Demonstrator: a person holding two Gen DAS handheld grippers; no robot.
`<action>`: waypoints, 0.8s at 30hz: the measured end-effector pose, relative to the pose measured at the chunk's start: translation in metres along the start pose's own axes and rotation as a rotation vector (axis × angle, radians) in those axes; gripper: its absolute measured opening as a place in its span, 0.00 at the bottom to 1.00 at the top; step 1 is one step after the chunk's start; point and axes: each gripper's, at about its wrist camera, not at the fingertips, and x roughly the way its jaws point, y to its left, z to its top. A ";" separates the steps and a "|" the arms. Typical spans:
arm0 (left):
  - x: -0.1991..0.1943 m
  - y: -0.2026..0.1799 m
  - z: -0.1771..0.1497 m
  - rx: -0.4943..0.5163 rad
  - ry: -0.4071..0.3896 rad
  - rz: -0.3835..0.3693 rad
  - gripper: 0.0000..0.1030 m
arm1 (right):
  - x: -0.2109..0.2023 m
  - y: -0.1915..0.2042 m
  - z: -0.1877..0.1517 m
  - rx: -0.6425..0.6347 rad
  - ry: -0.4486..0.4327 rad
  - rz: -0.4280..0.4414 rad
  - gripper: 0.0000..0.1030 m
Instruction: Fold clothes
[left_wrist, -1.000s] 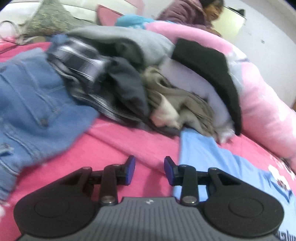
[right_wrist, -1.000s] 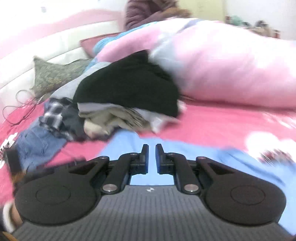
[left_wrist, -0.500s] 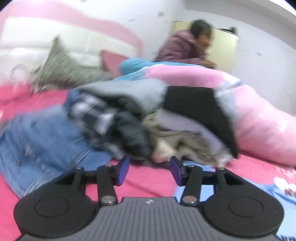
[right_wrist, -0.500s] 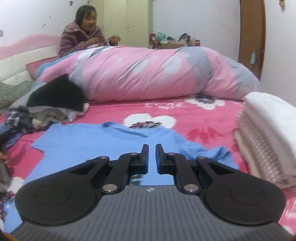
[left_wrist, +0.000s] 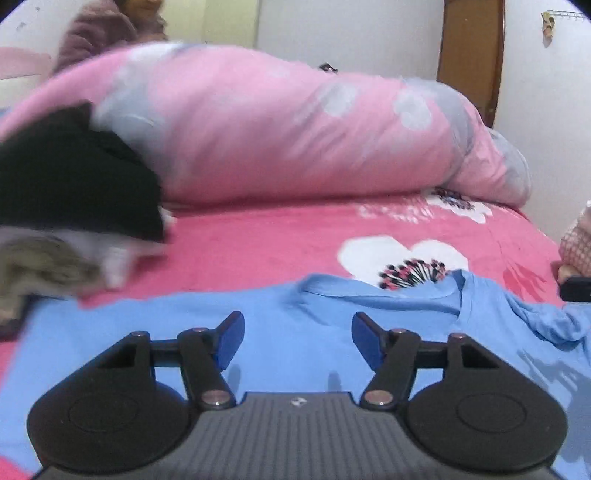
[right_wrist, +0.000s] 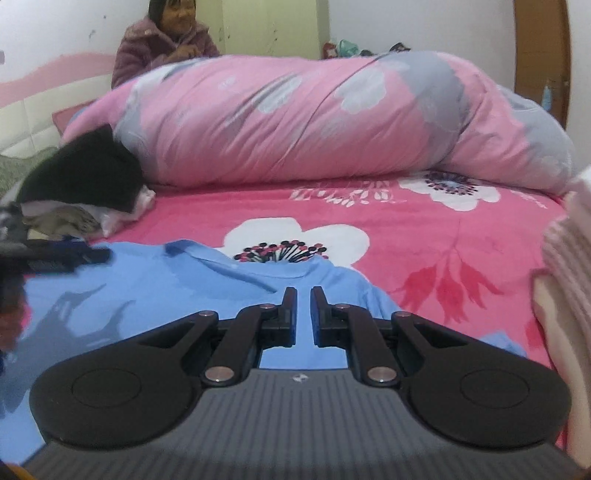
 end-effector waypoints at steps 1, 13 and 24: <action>0.012 -0.004 -0.004 -0.010 0.001 -0.009 0.63 | 0.012 0.001 0.002 -0.020 0.012 0.013 0.08; 0.034 0.036 -0.036 -0.235 -0.023 -0.129 0.65 | 0.172 0.029 0.025 -0.118 0.178 0.072 0.00; 0.035 0.036 -0.032 -0.256 -0.023 -0.147 0.66 | 0.136 -0.030 0.044 0.106 0.095 0.006 0.06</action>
